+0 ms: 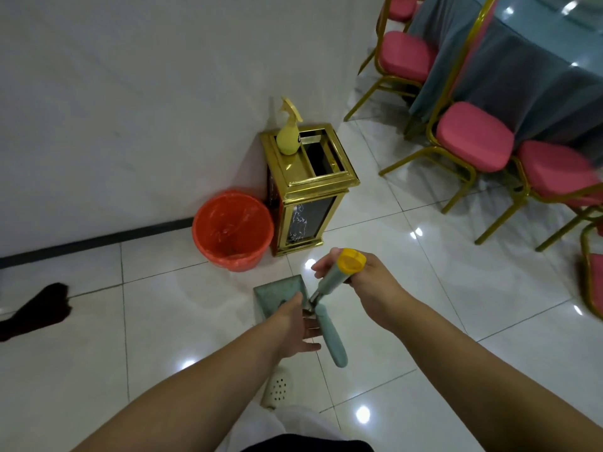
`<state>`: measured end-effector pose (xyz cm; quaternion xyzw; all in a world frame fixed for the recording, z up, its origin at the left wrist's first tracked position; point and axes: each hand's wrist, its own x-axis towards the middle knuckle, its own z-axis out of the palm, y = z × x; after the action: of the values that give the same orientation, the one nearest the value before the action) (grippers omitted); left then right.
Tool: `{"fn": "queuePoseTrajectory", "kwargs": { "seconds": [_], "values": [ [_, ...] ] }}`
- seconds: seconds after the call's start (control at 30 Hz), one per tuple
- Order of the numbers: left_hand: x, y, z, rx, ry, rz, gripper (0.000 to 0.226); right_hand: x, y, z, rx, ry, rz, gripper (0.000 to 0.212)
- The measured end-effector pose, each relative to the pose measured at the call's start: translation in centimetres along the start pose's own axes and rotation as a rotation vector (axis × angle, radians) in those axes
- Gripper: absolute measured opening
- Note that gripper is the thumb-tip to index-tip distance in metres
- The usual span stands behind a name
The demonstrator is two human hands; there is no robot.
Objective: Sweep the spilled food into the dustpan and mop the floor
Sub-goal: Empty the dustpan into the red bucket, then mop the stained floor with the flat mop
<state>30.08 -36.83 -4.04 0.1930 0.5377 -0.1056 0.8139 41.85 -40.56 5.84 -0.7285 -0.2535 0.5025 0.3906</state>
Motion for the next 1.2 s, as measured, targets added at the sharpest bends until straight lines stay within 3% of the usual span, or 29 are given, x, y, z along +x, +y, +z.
{"fn": "queuePoseTrajectory", "kwargs": {
  "seconds": [0.17,0.3,0.6,0.83,1.03,1.2],
  "values": [
    [-1.9,0.5,-0.7,0.048,-0.051,0.009,0.074,2.1,-0.5,-1.0,-0.027,-0.035,0.075,0.047],
    [-3.6,0.9,-2.7,-0.042,-0.075,0.081,0.065,1.6,-2.6,-2.4,0.037,-0.193,-0.065,0.034],
    [-9.1,4.5,-13.2,-0.169,0.031,0.288,0.054,3.9,-13.8,0.9,-0.446,-0.597,-0.117,0.025],
    [-14.4,6.0,-24.4,-0.319,0.126,0.455,0.041,5.2,-21.8,14.1,-0.801,-0.81,-0.155,0.022],
    [-20.0,6.6,-37.1,-0.565,0.236,0.526,0.035,6.8,-25.4,30.7,-0.777,-0.726,-0.254,0.02],
    [-25.1,5.6,-49.2,-0.792,0.399,0.632,0.032,8.0,-26.9,44.6,-0.722,-0.809,-0.269,0.022]
  ]
}}
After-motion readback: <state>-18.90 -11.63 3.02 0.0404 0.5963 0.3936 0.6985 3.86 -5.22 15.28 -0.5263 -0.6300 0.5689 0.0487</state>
